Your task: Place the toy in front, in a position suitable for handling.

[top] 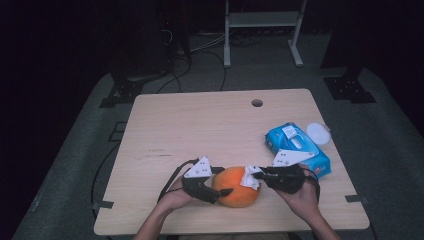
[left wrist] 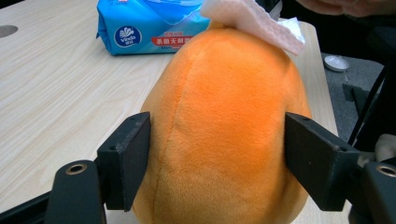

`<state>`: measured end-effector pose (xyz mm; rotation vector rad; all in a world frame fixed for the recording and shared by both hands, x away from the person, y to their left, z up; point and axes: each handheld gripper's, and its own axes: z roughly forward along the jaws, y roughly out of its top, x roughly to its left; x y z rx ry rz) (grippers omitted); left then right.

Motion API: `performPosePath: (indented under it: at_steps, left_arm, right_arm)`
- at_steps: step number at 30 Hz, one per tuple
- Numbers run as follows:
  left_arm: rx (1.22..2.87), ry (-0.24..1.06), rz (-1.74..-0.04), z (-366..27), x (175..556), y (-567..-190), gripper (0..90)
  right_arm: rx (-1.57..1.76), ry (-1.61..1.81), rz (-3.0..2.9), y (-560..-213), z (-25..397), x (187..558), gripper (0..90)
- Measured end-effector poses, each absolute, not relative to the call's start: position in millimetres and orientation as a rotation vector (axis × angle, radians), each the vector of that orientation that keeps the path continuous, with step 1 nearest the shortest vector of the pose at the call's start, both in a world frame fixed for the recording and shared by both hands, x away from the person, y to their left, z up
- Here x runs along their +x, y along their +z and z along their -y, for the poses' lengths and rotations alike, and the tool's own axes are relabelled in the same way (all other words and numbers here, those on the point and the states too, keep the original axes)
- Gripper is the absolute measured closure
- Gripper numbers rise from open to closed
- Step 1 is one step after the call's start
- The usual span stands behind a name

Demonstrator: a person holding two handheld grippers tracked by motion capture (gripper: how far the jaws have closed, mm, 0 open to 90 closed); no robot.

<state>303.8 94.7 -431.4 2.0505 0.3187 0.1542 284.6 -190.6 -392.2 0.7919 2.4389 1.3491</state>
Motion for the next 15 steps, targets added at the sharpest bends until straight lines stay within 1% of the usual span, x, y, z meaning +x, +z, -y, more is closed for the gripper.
performPosePath:
  at_steps: [1, 2, 3, 7, 8, 11, 15]
  left_arm:
    - [2.049, 0.151, -0.319, -93.6, 303.8, -430.9, 25.9]
    - [2.054, 0.165, -0.31, -90.1, 302.7, -427.4, 21.2]
    - [2.048, 0.178, -0.295, -88.6, 301.2, -425.3, 18.7]
    - [2.045, 0.197, -0.264, -83.4, 296.5, -422.2, 16.9]
    - [2.047, 0.193, -0.258, -82.9, 296.2, -422.7, 17.4]
    - [2.054, 0.188, -0.264, -84.1, 296.7, -424.9, 24.7]
    - [2.043, 0.157, -0.309, -93.0, 301.3, -430.0, 27.6]
  right_arm:
    - [0.792, 1.349, -2.439, -392.2, 190.6, 284.6, 81.8]
    - [0.789, 1.334, -2.439, -393.3, 188.8, 283.5, 81.7]
    - [0.776, 1.33, -2.436, -393.3, 187.0, 283.0, 81.7]
    - [0.73, 1.383, -2.441, -389.6, 179.1, 277.8, 81.6]
    - [0.712, 1.404, -2.449, -389.0, 176.7, 275.8, 81.6]
    - [0.674, 1.38, -2.46, -389.4, 172.4, 273.4, 81.6]
    - [0.727, 1.384, -2.457, -393.2, 182.5, 280.8, 81.7]
